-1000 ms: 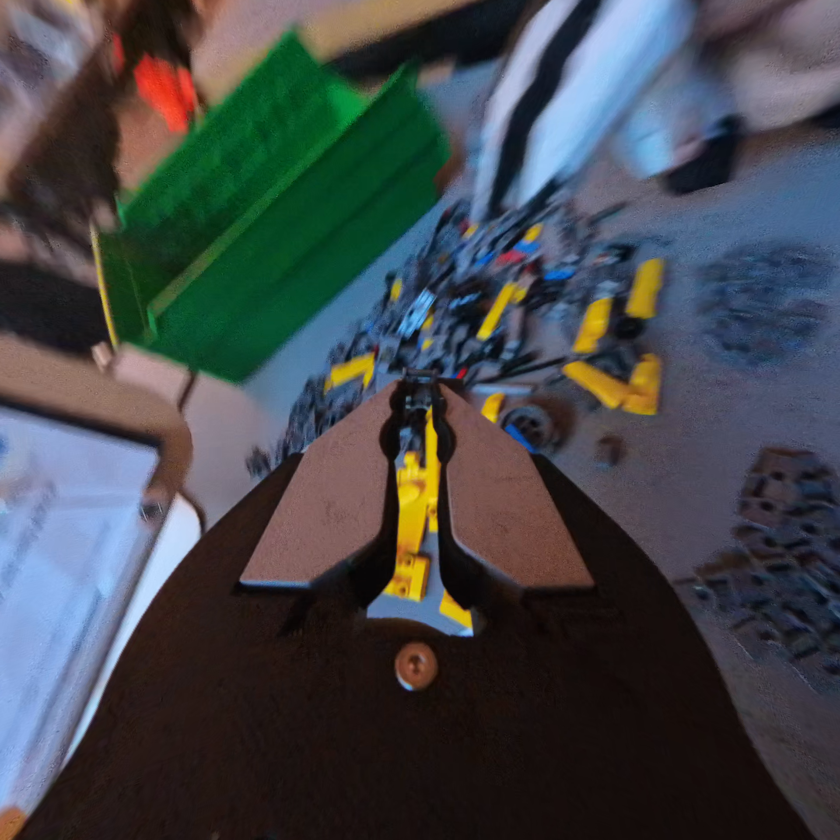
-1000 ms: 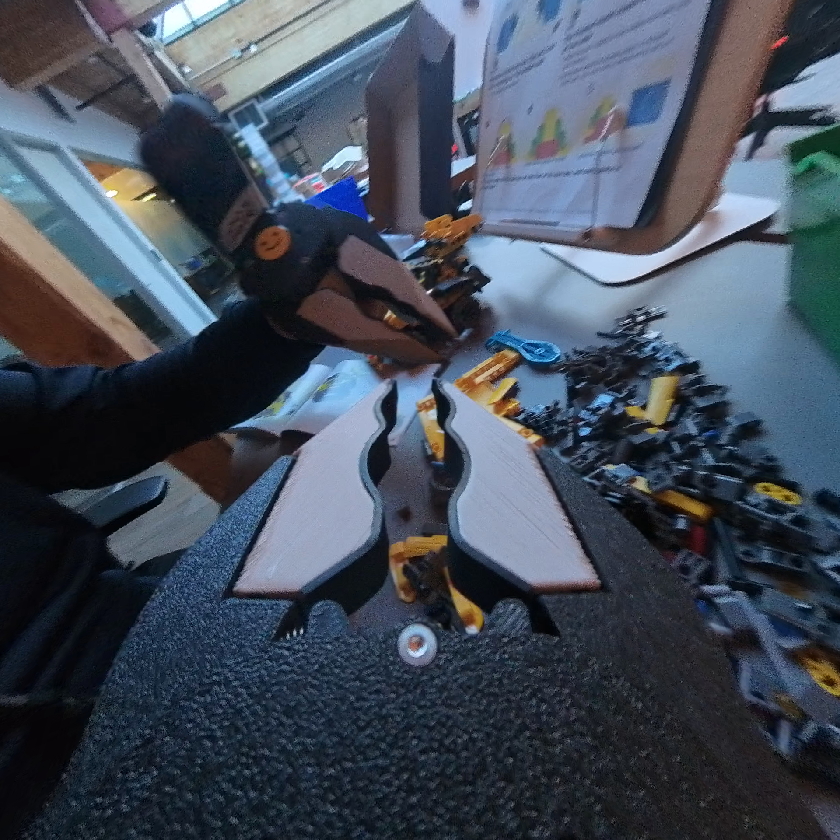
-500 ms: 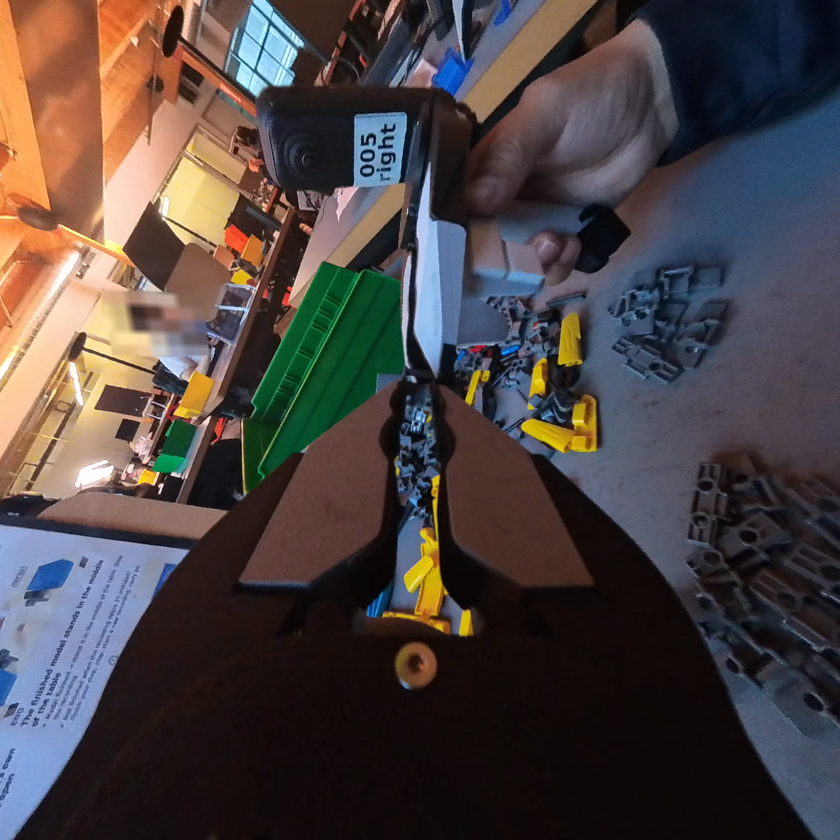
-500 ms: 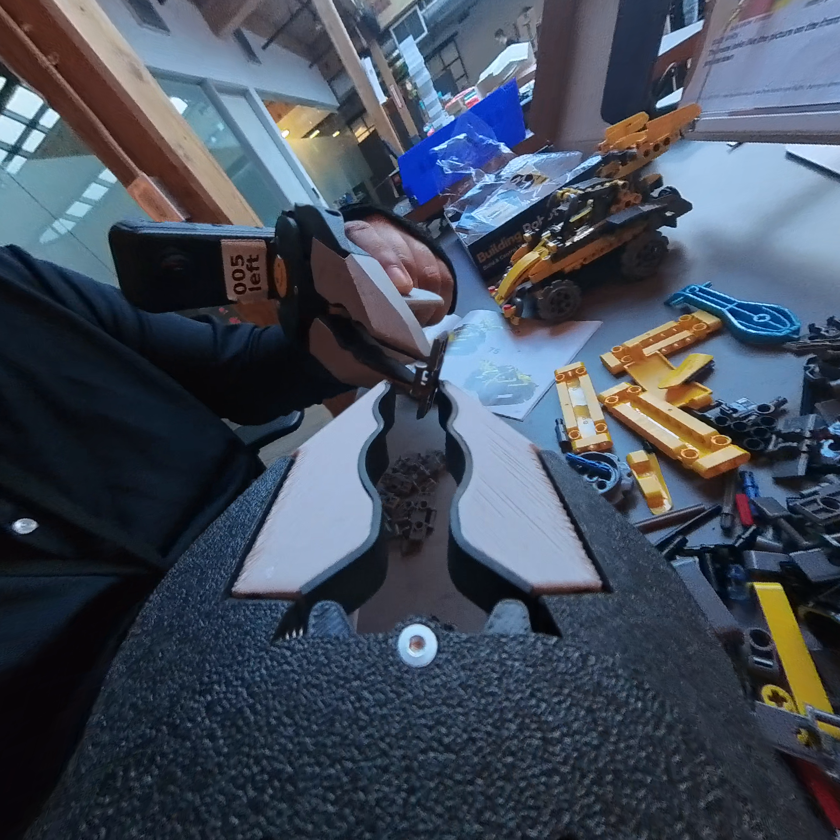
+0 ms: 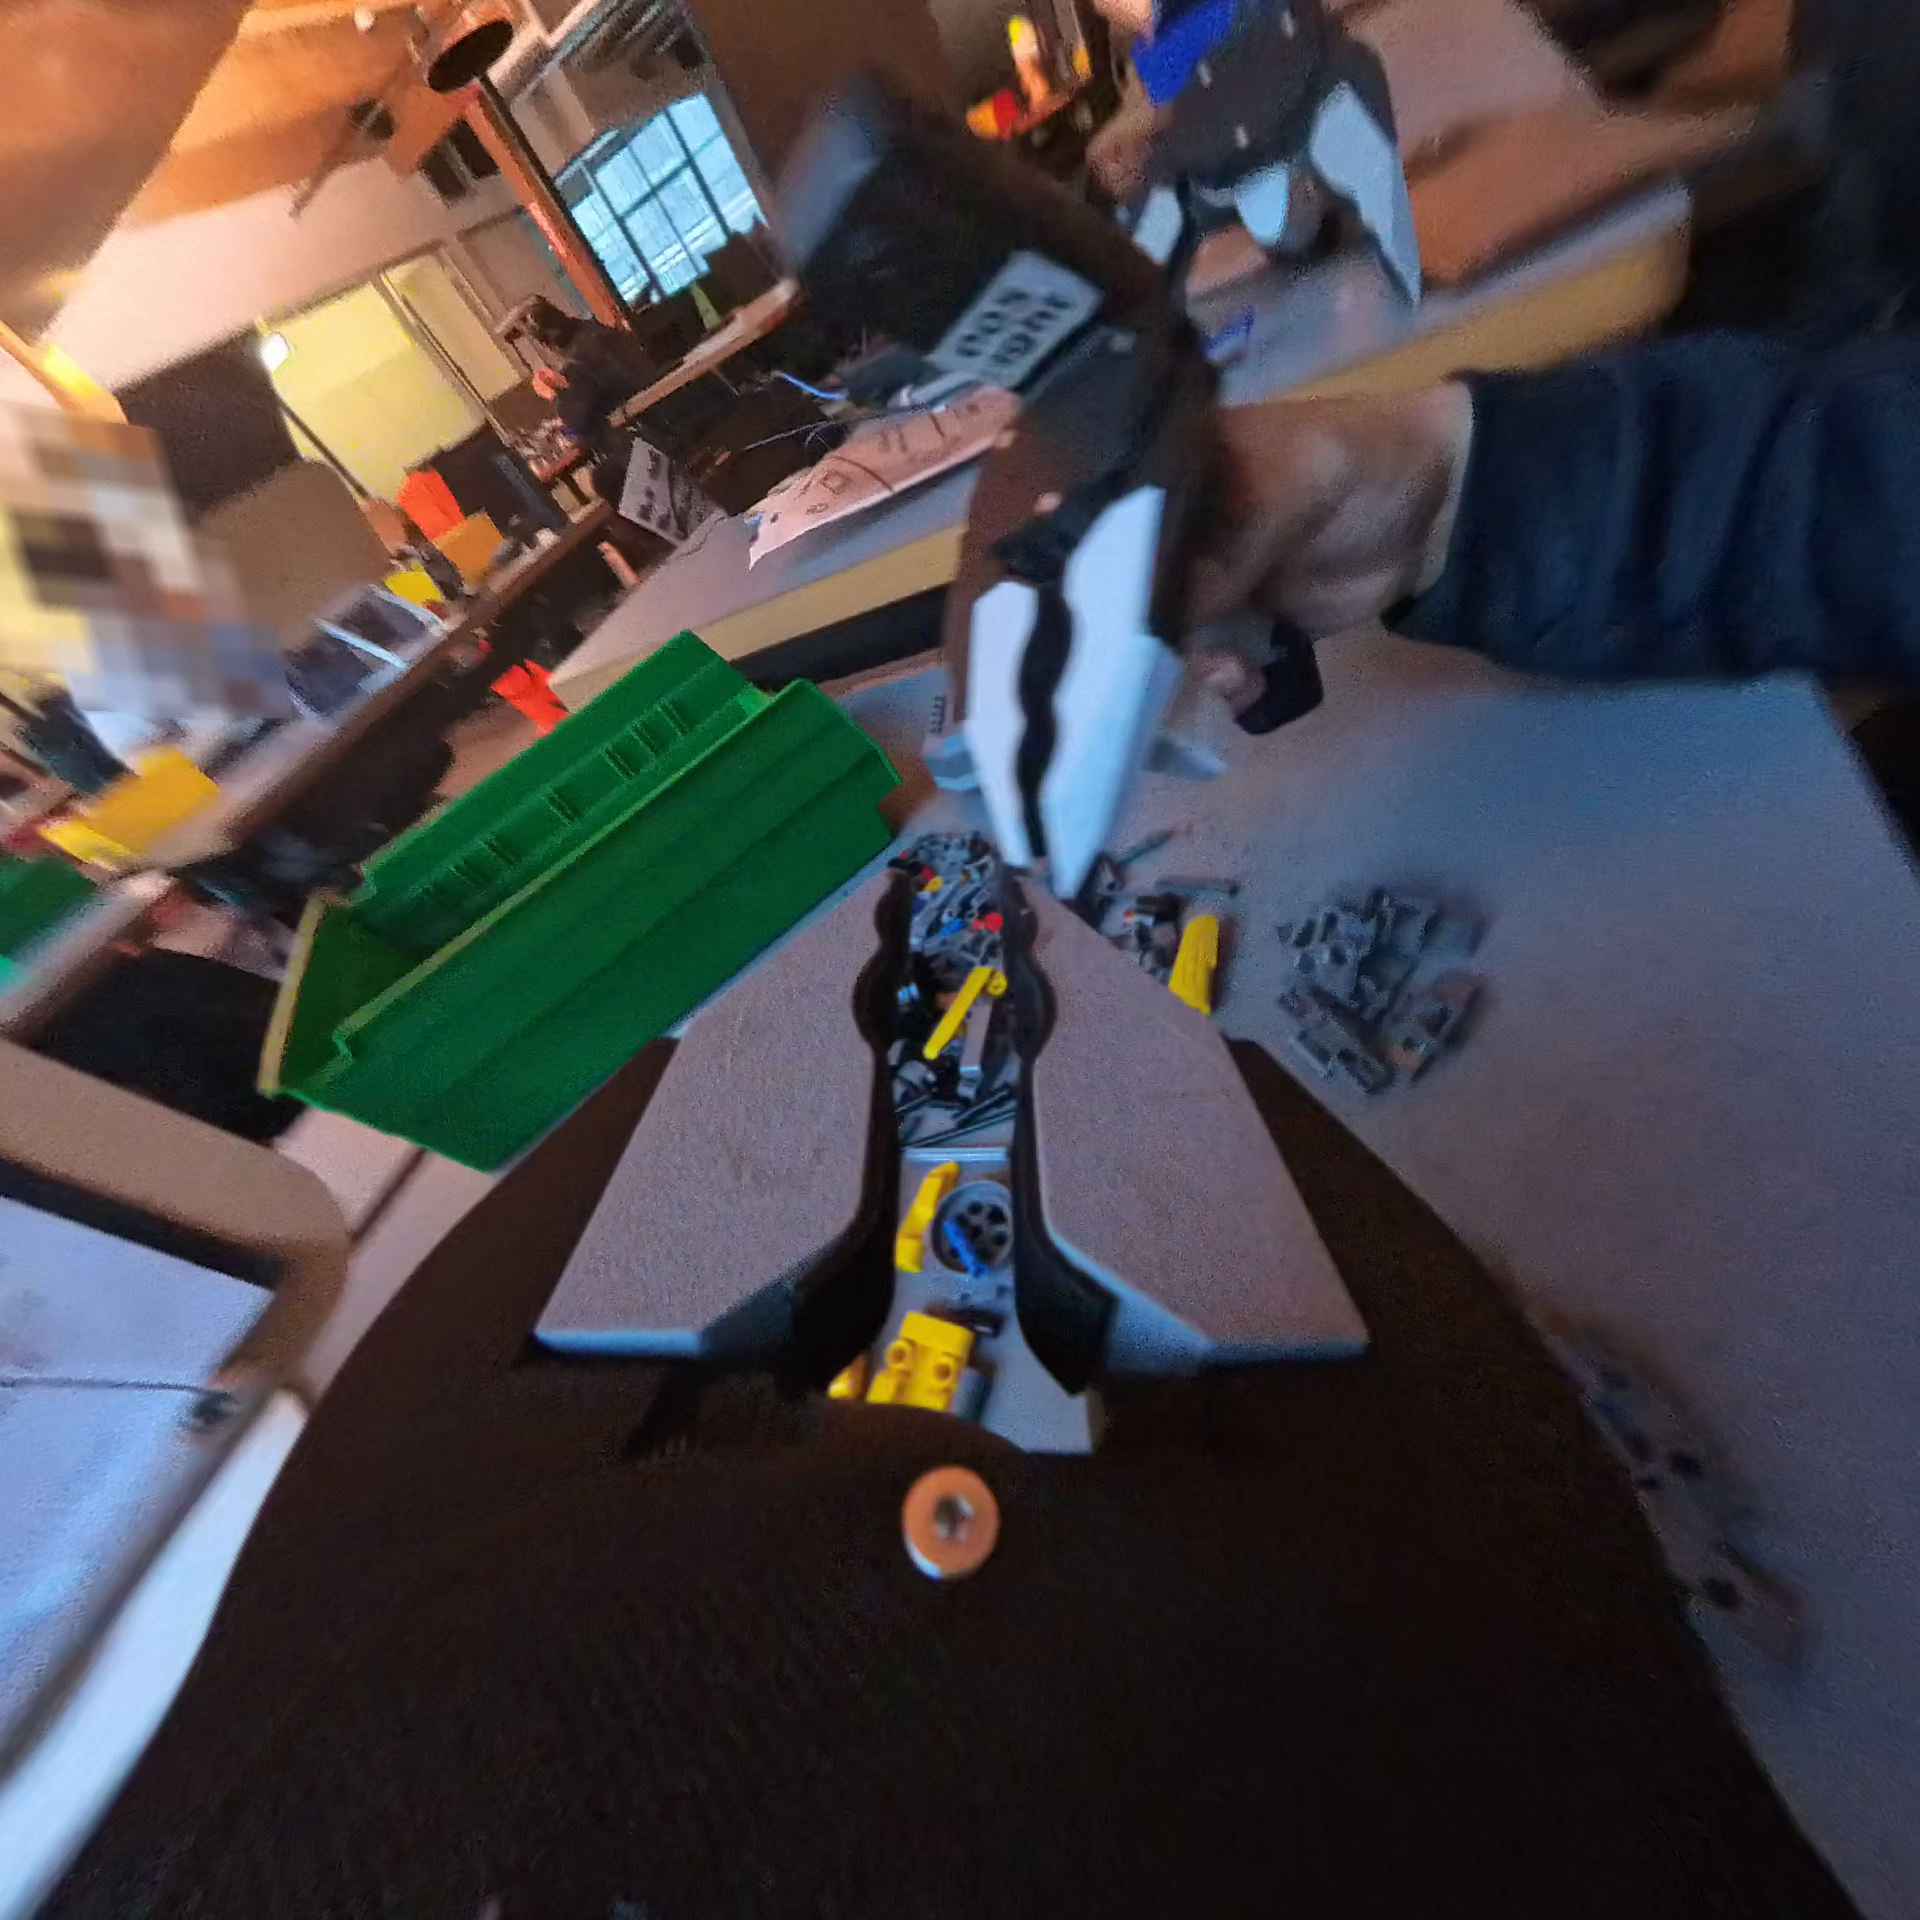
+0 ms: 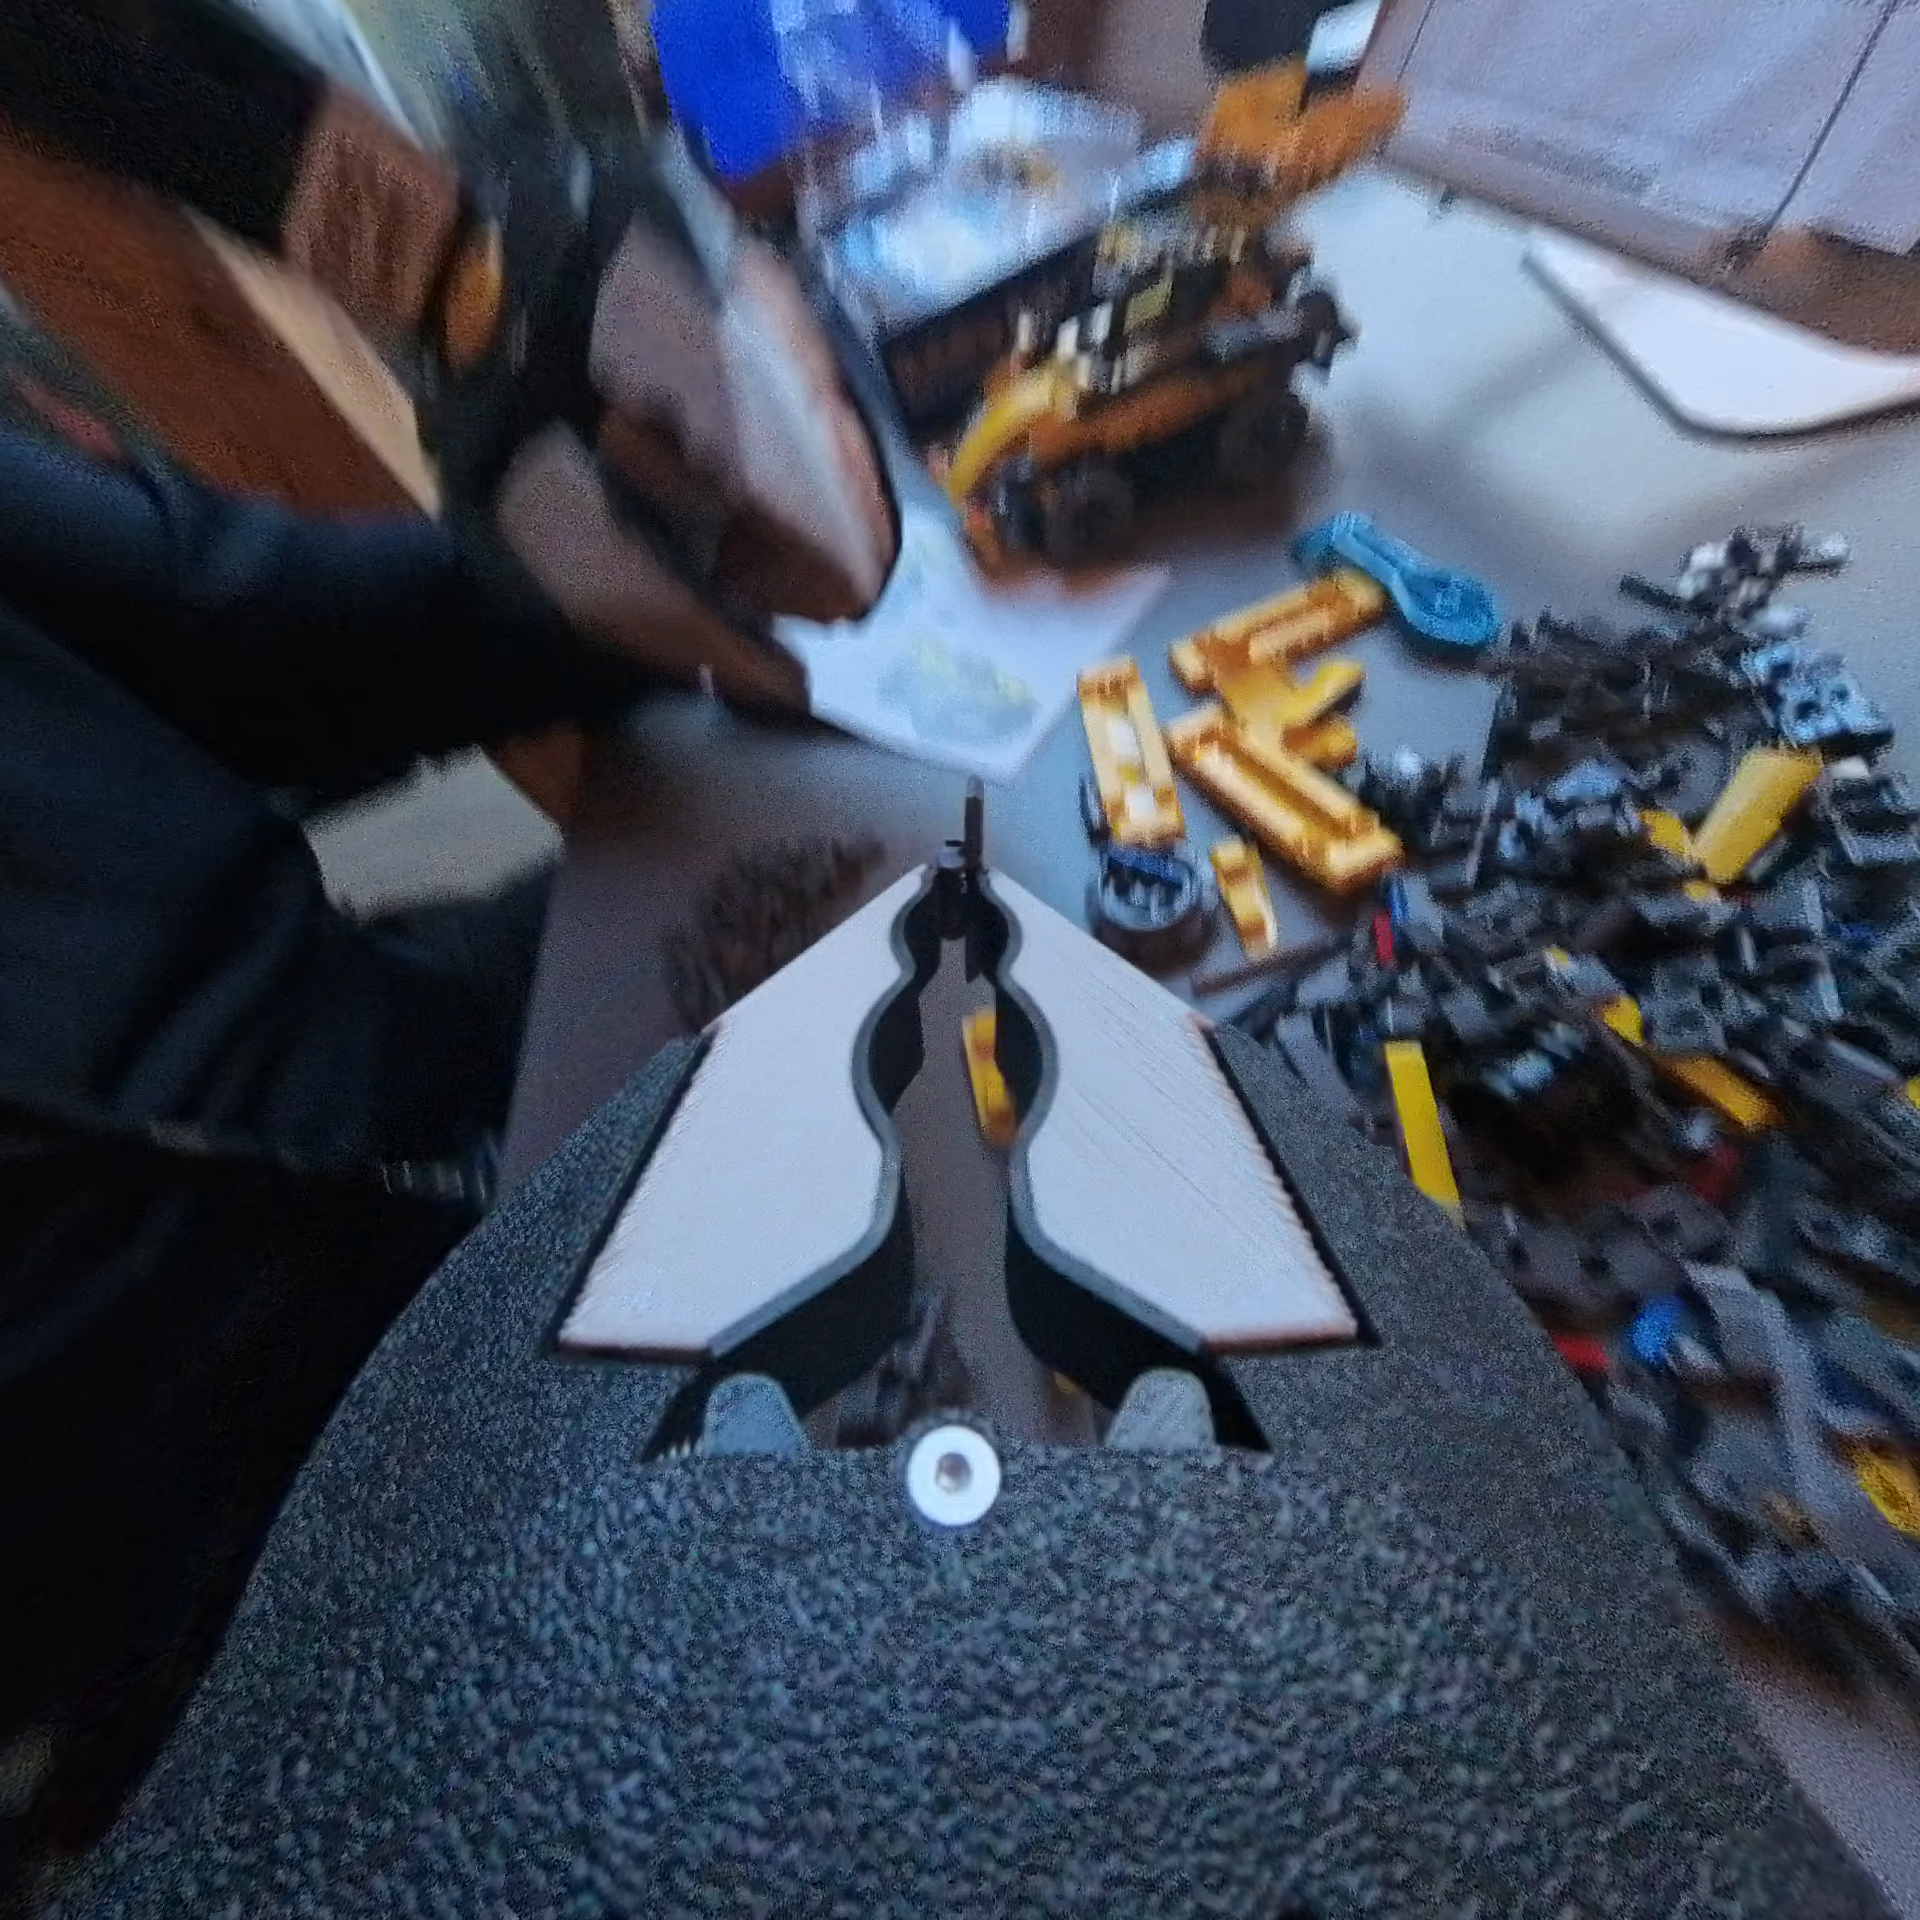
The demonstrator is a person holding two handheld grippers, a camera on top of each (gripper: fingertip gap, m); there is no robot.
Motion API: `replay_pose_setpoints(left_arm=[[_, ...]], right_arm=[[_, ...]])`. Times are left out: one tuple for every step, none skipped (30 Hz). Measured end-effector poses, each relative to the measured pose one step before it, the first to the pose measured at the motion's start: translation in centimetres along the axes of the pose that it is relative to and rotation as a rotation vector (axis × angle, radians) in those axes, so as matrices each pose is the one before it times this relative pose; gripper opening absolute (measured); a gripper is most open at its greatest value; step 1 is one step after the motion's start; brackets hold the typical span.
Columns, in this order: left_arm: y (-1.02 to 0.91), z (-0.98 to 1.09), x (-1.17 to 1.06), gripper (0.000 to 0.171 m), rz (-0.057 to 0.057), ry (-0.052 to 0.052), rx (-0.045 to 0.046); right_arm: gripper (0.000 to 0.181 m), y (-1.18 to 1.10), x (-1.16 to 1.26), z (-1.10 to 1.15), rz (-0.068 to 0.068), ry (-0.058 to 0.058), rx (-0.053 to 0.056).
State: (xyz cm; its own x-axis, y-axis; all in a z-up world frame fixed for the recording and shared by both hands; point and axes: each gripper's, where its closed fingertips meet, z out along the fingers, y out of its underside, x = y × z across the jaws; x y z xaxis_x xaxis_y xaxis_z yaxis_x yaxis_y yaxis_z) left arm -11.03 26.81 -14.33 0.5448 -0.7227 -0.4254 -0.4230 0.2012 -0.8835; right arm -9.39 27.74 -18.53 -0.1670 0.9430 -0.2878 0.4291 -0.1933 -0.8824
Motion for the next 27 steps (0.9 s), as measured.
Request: replay_pose_setpoints(left_arm=[[0.284,-0.040,-0.738,0.015,-0.0714,-0.0094,0.01040],[0.542,0.011,-1.029,0.018,-0.0551,-0.0305,-0.00576],[0.823,0.123,-1.208,0.019,-0.0467,-0.0443,-0.02734],[1.081,0.238,-1.261,0.020,-0.0391,-0.0491,-0.05012],[1.185,0.314,-1.177,0.022,-0.0361,-0.0459,-0.05970],[1.241,0.372,-0.861,0.026,-0.0310,-0.0283,-0.06591],[1.263,0.403,-0.695,0.028,-0.0249,-0.0209,-0.06922],[1.143,0.449,-0.575,0.029,-0.0235,-0.0178,-0.06206],[0.923,0.424,-0.295,0.031,-0.0171,-0.0033,-0.05131],[0.611,0.334,-0.211,0.034,-0.0144,-0.0007,-0.03488],[0.310,0.207,-0.241,0.039,-0.0171,-0.0056,-0.01630],[0.056,0.081,-0.263,0.042,-0.0190,-0.0066,-0.00183],[-0.127,-0.011,-0.262,0.043,-0.0235,-0.0040,0.00751],[-0.210,-0.091,-0.267,0.044,-0.0265,0.0016,0.00823],[-0.206,-0.134,-0.350,0.045,-0.0289,0.0035,0.00319],[-0.267,-0.176,-0.491,0.045,-0.0271,0.0009,-0.00095],[-0.344,-0.219,-0.646,0.045,-0.0222,-0.0054,-0.00504],[-0.392,-0.230,-0.734,0.045,-0.0149,-0.0106,-0.01165],[-0.393,-0.161,-0.634,0.045,-0.0065,-0.0087,-0.01721],[-0.381,-0.049,-0.397,0.047,0.0015,0.0014,-0.01824],[-0.391,0.126,-0.340,0.046,0.0072,0.0031,-0.01385],[-0.365,0.307,-0.317,0.043,0.0089,0.0040,-0.00841],[-0.165,0.494,-0.322,0.036,0.0096,0.0069,-0.01428],[0.078,0.675,-0.454,0.032,0.0066,0.0029,-0.02691],[0.219,0.817,-0.630,0.031,-0.0027,-0.0037,-0.03231],[0.375,0.859,-0.646,0.031,-0.0103,-0.0043,-0.04011],[0.362,0.859,-0.412,0.032,-0.0059,0.0075,-0.03957]], right_arm=[[0.006,1.271,-0.351,-0.585,-0.0387,0.0008,-0.0698],[0.005,1.205,-0.361,-0.431,-0.0346,-0.0001,-0.0566],[0.005,1.180,-0.440,-0.213,-0.0354,-0.0031,-0.0532],[0.005,1.029,-0.800,0.015,-0.0336,-0.0265,-0.0510],[0.005,0.744,-0.711,0.205,-0.0271,-0.0239,-0.0381],[0.005,0.482,-0.514,0.293,-0.0191,-0.0183,-0.0288],[0.006,0.414,-0.564,0.401,-0.0068,-0.0288,-0.0268],[0.005,0.572,-0.432,0.457,0.0022,-0.0259,-0.0355],[0.006,0.665,-0.084,0.476,0.0003,-0.0063,-0.0417],[0.005,0.663,0.071,0.446,-0.0024,0.0029,-0.0396],[0.005,0.492,0.000,0.362,-0.0010,-0.0021,-0.0282],[0.006,0.235,0.079,0.238,0.0025,0.0012,-0.0131],[0.006,0.088,0.162,0.141,0.0051,0.0044,-0.0046],[0.006,-0.011,0.036,0.070,0.0038,-0.0008,0.0003],[0.008,-0.113,0.016,0.012,-0.0017,0.0021,0.0050],[0.010,-0.212,-0.044,-0.032,-0.0085,0.0026,0.0098],[0.011,-0.325,-0.189,-0.089,-0.0134,-0.0039,0.0151],[0.011,-0.423,-0.184,-0.134,-0.0140,-0.0038,0.0206],[0.012,-0.487,-0.063,-0.183,-0.0104,0.0012,0.0247],[0.012,-0.494,0.021,-0.213,-0.0053,0.0031,0.0256],[0.012,-0.486,0.164,-0.222,-0.0028,0.0087,0.0258],[0.012,-0.470,0.333,-0.206,-0.0023,0.0168,0.0260],[0.012,-0.450,0.452,-0.168,0.0003,0.0212,0.0254],[0.012,-0.383,0.478,-0.153,0.0035,0.0213,0.0227],[0.012,-0.331,0.502,-0.118,0.0045,0.0222,0.0204],[0.012,-0.302,0.500,-0.100,0.0041,0.0212,0.0196],[0.012,-0.286,0.478,-0.109,0.0042,0.0212,0.0188]])
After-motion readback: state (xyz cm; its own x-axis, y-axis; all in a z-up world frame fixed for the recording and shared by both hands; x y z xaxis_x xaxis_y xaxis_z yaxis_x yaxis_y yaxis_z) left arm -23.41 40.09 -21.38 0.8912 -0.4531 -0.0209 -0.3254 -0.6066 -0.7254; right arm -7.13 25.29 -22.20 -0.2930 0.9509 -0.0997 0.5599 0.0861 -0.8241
